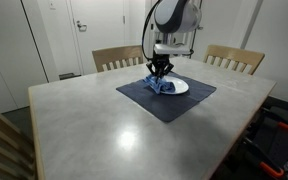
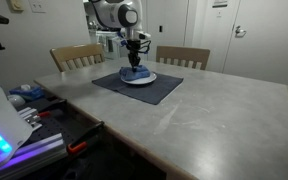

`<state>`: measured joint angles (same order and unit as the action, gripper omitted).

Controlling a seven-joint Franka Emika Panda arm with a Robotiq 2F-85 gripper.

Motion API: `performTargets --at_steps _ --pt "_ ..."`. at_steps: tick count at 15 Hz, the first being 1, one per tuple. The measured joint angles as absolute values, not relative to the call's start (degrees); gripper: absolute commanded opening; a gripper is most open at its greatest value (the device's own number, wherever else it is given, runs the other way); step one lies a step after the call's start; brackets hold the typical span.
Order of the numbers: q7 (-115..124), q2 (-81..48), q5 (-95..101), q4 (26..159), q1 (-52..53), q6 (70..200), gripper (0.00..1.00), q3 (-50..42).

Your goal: Use the blue towel to wipe the white plate then put the blue towel on the table

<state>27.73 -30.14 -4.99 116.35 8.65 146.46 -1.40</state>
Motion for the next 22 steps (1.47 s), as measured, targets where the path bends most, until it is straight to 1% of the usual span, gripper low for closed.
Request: performTargets --at_steps 8,14,16,20,22 --pt "33.71 -30.73 -4.84 116.01 9.47 147.98 0.03 -5.64" --pt "41.99 -30.50 -4.85 115.74 9.22 141.62 0.03 -8.90" --pt "42.06 -30.14 -5.18 115.57 8.37 137.69 0.03 -8.66" --pt "35.78 -29.46 -11.78 115.16 4.62 129.52 0.03 -3.97" --pt "34.43 -29.17 -13.86 115.05 4.26 127.67 0.03 -2.60"
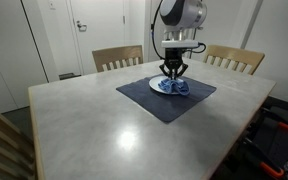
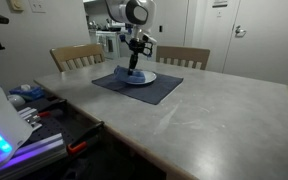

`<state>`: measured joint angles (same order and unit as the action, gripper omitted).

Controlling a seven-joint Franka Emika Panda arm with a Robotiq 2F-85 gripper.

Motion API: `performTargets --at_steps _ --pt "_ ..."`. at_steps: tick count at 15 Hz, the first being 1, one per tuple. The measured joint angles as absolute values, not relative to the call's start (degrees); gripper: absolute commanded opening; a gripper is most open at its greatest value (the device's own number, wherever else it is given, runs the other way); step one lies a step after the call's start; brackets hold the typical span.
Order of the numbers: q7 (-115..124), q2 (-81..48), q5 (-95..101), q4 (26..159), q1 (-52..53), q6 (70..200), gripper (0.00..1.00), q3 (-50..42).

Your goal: Use the blue towel to wipe the white plate then put the blue towel on the table

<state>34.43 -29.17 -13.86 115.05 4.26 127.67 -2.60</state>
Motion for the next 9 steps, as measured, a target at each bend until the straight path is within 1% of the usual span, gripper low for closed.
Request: performTargets --at_steps 3,9 --pt "34.41 -28.67 -14.23 114.92 4.73 128.84 0.03 -1.52" --pt "33.81 -28.83 -15.33 113.59 5.11 135.67 0.03 0.68"
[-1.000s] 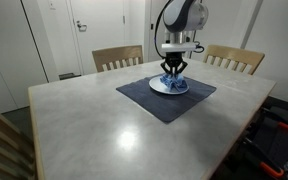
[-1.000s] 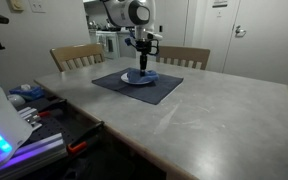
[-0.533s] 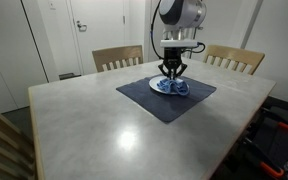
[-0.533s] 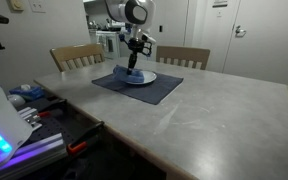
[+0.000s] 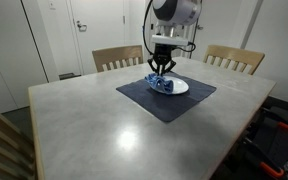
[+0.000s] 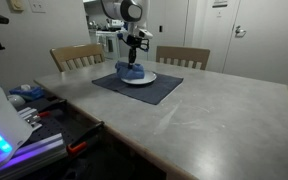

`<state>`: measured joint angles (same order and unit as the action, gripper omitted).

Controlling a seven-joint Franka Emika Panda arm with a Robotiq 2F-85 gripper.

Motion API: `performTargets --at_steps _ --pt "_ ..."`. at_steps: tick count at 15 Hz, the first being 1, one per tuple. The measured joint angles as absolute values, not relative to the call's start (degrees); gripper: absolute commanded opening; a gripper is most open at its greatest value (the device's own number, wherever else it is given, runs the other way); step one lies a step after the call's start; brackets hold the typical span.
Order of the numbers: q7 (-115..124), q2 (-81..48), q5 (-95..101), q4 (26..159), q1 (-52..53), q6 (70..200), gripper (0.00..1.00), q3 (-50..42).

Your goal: Use the blue towel to wipe the white plate then put the blue towel on the table

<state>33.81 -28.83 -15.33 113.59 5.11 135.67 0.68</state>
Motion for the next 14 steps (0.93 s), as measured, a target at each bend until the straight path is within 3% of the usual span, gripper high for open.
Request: performTargets --at_steps 14 --pt "32.49 -34.48 -14.37 109.25 4.96 142.56 0.03 -3.23"
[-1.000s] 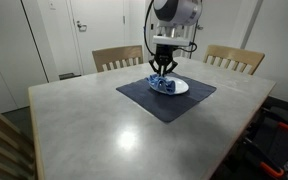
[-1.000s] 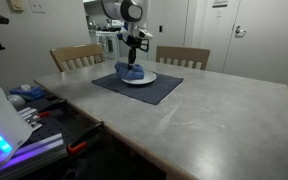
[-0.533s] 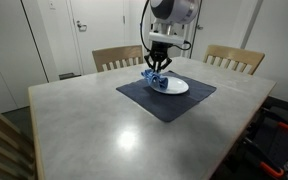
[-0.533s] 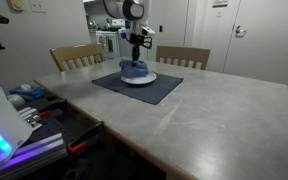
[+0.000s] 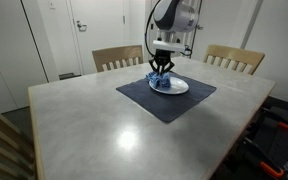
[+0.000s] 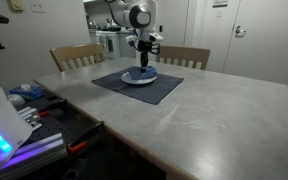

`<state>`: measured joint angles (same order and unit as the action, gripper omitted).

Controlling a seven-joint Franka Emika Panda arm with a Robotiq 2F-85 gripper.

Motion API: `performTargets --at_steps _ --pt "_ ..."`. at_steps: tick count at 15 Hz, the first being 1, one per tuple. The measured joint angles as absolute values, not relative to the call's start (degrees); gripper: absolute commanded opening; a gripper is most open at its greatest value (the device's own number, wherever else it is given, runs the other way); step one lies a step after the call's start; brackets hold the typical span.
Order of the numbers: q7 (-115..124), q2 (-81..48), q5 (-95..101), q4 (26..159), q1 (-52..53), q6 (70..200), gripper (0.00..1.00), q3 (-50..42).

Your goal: Use the blue towel to wipe the white plate then put the blue towel on the table

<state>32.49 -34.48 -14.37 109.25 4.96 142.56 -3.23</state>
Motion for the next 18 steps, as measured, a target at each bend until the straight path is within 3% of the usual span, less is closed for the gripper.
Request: performTargets --at_steps 8,18 --pt "33.26 -34.06 -10.06 110.06 4.40 138.23 0.03 -7.13" --pt "26.50 -29.57 -17.67 114.35 2.47 129.20 0.03 -0.23"
